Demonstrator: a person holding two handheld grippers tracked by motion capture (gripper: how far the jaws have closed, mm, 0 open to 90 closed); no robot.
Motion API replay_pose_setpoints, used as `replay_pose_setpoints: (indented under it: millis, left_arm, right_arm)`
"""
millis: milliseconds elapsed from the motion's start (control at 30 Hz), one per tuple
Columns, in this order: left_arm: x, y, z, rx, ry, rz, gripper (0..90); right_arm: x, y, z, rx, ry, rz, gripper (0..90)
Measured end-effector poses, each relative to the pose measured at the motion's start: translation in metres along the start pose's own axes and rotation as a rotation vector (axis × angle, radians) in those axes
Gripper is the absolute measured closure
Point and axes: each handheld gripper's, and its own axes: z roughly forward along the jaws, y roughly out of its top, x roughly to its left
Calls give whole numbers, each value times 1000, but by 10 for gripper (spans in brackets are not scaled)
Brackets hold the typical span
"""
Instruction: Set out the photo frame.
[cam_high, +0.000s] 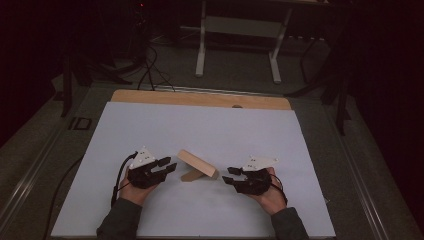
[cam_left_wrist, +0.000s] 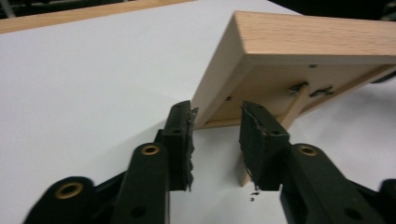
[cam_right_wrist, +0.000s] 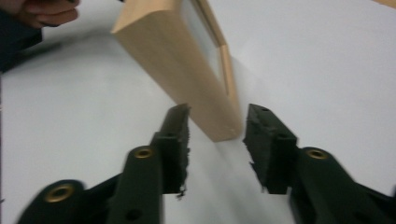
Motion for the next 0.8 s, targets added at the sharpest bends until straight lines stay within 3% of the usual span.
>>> replay_pose_setpoints:
  millis: [333,533,800]
  left_arm:
    - [-10,0,7,7,-23,52,820]
    - [-16,3,16,21,-36,79,897]
    - [-18,5,24,28,-28,87,900]
  right_arm:
    - [-4,2,1,-21,-92,42,893]
    - [0,9,8,-46,-118,33,896]
    - [5,19,17,-83,-137,29,896]
